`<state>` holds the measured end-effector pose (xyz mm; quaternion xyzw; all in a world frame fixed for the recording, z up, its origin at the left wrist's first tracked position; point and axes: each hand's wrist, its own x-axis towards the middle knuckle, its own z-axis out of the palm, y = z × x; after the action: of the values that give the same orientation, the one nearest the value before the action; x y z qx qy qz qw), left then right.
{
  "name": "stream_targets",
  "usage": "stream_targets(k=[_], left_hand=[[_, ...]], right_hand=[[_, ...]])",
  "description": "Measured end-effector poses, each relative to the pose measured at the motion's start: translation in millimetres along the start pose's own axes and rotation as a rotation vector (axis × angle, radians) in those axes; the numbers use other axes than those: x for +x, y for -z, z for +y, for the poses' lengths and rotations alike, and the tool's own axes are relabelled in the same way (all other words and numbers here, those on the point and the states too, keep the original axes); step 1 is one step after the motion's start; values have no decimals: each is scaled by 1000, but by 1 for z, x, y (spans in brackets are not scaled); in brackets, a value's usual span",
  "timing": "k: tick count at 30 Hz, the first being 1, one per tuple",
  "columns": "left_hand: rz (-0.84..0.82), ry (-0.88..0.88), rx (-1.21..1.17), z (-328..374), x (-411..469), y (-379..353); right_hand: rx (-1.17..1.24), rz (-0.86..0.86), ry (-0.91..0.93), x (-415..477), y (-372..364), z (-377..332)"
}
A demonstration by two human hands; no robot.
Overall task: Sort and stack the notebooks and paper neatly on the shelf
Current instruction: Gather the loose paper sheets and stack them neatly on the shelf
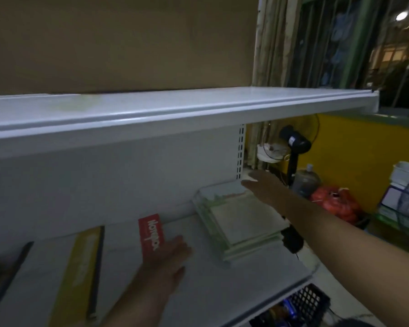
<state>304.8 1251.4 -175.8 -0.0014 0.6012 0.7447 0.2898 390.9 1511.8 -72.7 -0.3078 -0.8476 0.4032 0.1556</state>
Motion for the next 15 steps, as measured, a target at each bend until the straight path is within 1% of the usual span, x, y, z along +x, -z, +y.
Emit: stream_targets(k=[1, 2, 3, 4, 6, 8, 10, 13, 15], left_hand=[[-71, 24, 24, -5, -4, -38], [-104, 46, 79, 0, -13, -64], [-185, 5, 169, -4, -14, -76], [-141, 17, 156, -8, 0, -96], [-107, 110, 95, -13, 20, -120], [-61, 134, 98, -14, 28, -131], [1, 151, 153, -9, 29, -143], [36, 166, 143, 1, 33, -146], [52, 134, 163, 4, 29, -151]], right_hand=[[-49, -71, -124, 12, 8, 20], [-19, -162, -244, 17, 10, 35], [73, -266, -328, 21, 7, 50], [177, -318, -355, 23, 3, 62], [308, -329, -349, 32, -5, 81], [380, -336, -305, 39, -11, 89], [385, -350, -268, 44, -15, 93], [350, -348, -249, 47, -17, 98], [363, -343, -204, 44, -14, 98]])
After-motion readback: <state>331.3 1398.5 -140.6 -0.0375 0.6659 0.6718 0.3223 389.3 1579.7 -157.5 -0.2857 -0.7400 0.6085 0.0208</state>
